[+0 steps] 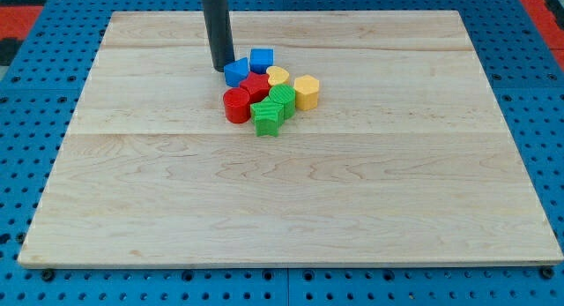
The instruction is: Move red circle into the green star
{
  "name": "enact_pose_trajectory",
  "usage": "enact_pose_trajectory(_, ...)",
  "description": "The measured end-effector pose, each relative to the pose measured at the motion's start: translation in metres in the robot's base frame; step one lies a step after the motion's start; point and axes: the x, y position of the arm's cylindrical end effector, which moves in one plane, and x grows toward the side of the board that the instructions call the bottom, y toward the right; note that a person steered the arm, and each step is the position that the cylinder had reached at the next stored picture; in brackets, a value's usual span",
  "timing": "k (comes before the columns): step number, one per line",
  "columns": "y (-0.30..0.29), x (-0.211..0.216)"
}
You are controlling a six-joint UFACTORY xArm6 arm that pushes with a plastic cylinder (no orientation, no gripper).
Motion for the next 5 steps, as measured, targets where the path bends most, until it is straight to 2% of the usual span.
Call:
enact_pose_trajectory(2,0.010,0.022)
enact_pose_trajectory(5,0.028,0.023)
